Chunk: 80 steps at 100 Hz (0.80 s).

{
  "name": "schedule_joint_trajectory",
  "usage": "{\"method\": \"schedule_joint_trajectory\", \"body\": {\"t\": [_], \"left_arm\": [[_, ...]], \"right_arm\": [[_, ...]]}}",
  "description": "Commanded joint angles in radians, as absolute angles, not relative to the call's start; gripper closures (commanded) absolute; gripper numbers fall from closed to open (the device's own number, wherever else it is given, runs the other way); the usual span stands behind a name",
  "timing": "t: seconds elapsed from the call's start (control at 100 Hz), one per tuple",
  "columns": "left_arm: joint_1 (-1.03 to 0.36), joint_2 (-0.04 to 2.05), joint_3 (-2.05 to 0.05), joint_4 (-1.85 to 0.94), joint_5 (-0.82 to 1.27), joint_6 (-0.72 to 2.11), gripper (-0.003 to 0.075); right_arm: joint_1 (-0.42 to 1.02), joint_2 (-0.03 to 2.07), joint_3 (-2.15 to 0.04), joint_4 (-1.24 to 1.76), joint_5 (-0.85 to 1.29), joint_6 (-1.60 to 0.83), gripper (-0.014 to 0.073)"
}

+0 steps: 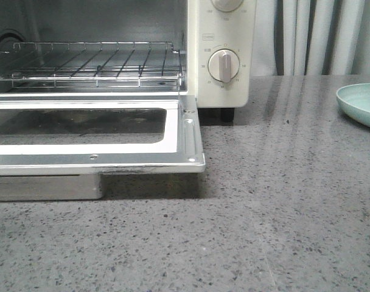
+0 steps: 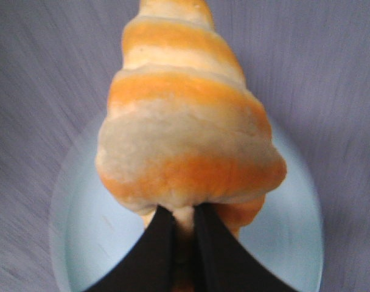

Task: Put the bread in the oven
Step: 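Lift the croissant with the right gripper and carry it into the oven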

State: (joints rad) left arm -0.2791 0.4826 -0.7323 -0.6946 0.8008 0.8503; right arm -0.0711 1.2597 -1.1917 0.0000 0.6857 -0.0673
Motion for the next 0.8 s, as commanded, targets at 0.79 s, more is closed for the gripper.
{"method": "schedule_joint_trajectory", "body": {"t": [0.79], "left_arm": [[-0.281,0.303,-0.765,-0.704,0.544,0.841,0.0742]], "right_arm": [[0.807,1.639,-1.690,0.070,0.655,-0.287,0.0662]]}}
